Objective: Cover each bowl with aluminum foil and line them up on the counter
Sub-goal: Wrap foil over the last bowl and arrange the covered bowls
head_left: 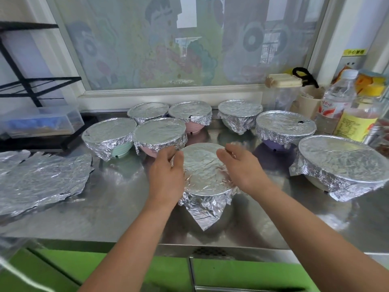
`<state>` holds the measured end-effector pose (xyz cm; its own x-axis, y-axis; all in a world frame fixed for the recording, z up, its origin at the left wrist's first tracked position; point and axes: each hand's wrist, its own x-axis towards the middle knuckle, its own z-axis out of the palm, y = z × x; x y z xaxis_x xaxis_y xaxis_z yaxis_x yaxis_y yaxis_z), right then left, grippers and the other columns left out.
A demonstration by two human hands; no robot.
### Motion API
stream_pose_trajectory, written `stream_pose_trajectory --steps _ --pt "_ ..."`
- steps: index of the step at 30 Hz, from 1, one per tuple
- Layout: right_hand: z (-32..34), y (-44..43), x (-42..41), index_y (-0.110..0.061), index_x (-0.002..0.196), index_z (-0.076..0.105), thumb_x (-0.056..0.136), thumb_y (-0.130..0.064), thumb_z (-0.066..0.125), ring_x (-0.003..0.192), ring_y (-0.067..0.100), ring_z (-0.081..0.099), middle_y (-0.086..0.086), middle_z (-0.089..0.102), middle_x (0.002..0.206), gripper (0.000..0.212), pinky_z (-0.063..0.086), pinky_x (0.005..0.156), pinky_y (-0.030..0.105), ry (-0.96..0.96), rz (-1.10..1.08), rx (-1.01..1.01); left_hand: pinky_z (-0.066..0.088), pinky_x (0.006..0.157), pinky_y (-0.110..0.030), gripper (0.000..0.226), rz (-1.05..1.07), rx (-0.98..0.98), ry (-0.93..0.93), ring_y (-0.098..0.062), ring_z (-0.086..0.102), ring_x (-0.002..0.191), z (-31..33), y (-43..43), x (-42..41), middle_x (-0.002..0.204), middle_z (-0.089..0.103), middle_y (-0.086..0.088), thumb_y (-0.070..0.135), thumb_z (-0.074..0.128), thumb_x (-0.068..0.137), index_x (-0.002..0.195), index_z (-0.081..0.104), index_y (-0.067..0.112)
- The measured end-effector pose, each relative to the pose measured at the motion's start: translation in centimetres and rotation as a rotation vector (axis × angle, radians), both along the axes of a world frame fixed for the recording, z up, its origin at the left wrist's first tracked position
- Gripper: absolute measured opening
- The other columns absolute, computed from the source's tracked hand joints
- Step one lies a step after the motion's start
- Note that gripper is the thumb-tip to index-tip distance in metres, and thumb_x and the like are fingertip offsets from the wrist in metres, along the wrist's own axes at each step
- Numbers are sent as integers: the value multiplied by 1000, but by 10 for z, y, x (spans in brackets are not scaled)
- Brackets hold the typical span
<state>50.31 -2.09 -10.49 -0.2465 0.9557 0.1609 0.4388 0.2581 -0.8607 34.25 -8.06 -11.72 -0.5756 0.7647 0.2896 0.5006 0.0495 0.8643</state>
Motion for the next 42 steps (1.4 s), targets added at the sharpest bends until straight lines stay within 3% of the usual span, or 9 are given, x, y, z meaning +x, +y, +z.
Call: stream_pose_trajectory --steps 4,10,18,22,24,30,32,35,42 --pt "15 12 3 -17 146 42 95 -52 51 132 22 45 5 49 145 62 33 109 36 -100 55 29 32 84 -23 6 50 48 -237 -13 50 95 8 -3 6 87 53 20 30 50 99 95 54 28" --pt "8 24 -7 -18 140 51 95 -45 57 121 8 48 -4 52 142 53 32 100 25 85 171 -85 29 107 -28 50 -3 -49 -152 -18 41 132 3 2 20 147 42 -1 37 46 99 144 40 15" --pt "-3 16 -5 -16 85 52 96 -44 51 82 22 50 -1 53 79 30 37 73 34 -153 46 89 47 87 -42 15 -57 -34 -209 -23 56 89 0 13 -2 101 63 -6 23 44 100 111 54 21" --pt "13 24 -3 -13 136 54 98 -45 51 121 21 53 2 59 132 50 38 101 34 -91 65 -4 44 89 -34 14 -19 11 -319 -17 55 92 -4 10 -8 95 59 5 26 48 100 106 58 21" --pt "14 27 -6 -19 138 53 97 -44 54 103 12 60 0 57 137 48 42 89 29 66 136 -127 42 77 -33 17 -48 31 -437 -18 53 80 -11 10 -5 83 59 0 26 49 98 87 61 21" --pt "4 24 -5 -15 127 62 99 -38 52 40 -8 47 -27 54 48 38 31 55 21 81 86 -146 32 67 -34 31 -51 40 -526 -19 43 70 -20 19 -10 66 49 -6 12 46 94 65 56 17" --pt "7 18 -3 -5 121 65 100 -36 51 58 2 62 -13 67 61 40 45 60 32 31 80 -90 31 66 -35 29 -90 -4 -508 -20 42 70 -17 22 -11 65 48 -7 10 45 94 68 57 13" --pt "14 13 -1 3 121 60 101 -36 46 113 35 58 20 65 118 46 44 95 42 -169 52 14 42 74 -38 29 -97 -74 -290 -25 55 78 -4 20 -18 77 61 -10 26 44 96 76 61 13" --pt "21 46 -24 -19 142 50 103 -26 45 136 17 41 2 47 147 40 25 108 21 -506 481 306 12 117 -48 92 -205 -383 762 -28 15 146 26 -32 50 159 21 -10 71 -3 81 151 21 16"
